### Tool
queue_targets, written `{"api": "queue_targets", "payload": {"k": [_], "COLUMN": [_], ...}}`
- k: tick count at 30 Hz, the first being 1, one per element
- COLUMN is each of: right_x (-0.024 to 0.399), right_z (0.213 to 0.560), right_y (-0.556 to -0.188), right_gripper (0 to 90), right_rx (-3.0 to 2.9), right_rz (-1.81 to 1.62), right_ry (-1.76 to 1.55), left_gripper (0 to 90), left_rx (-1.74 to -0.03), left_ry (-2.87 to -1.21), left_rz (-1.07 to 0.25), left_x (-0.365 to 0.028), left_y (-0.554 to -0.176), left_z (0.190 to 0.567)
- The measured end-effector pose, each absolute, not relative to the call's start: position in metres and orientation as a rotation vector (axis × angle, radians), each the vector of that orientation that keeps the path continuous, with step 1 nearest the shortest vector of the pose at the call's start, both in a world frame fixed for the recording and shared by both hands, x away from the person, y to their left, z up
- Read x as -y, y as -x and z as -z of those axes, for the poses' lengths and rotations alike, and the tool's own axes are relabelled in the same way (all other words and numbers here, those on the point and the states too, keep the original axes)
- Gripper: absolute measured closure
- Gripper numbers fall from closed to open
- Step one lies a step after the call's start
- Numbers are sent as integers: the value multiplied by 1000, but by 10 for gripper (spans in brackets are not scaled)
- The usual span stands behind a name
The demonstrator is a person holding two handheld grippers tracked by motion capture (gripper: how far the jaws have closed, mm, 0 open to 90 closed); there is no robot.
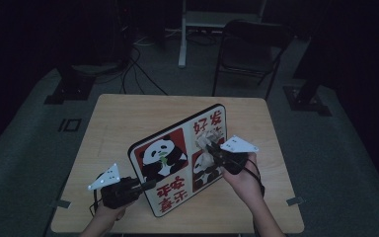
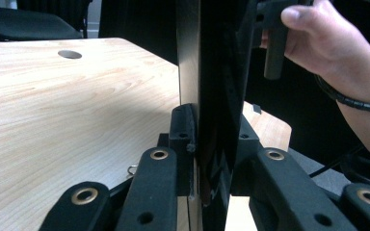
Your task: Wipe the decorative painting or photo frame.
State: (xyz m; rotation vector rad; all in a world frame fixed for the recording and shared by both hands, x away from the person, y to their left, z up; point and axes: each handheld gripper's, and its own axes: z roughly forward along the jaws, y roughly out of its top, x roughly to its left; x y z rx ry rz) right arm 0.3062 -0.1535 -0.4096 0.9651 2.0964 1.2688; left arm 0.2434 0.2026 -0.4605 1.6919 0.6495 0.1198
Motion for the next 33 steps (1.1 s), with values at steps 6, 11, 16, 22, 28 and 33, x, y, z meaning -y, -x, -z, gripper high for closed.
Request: {"api": "queue_targets", "payload": {"k": [6, 11, 16, 22, 28, 33], "right_x": [157, 161, 164, 167, 169, 171], "right_z": [425, 437, 448, 463, 479, 491], "right_y": [-305, -303, -302, -299, -297, -295], "right_gripper": [808, 808, 807, 808, 807, 807], "right_rx": [-2126, -2152, -2174, -2192, -2241, -2273], "right_rz": [-1236, -1221, -1200, -1175, -1122, -1092], "right_ry": [-988, -1020, -1037, -1063, -1087, -1114], "left_gripper": [782, 781, 782, 782, 782, 782], "left_rx": [-655, -657, -657, -658, -661, -661], "left_ry": [-1689, -1684, -1684, -1685, -1681, -1680], "left_rz": [-116, -114, -112, -112, -110, -107], "left_x": [-202, -201, -201, -201, -201, -201], "left_y": [-244, -243, -243, -243, -243, -244], "left_z": [461, 461, 461, 461, 461, 461]}}
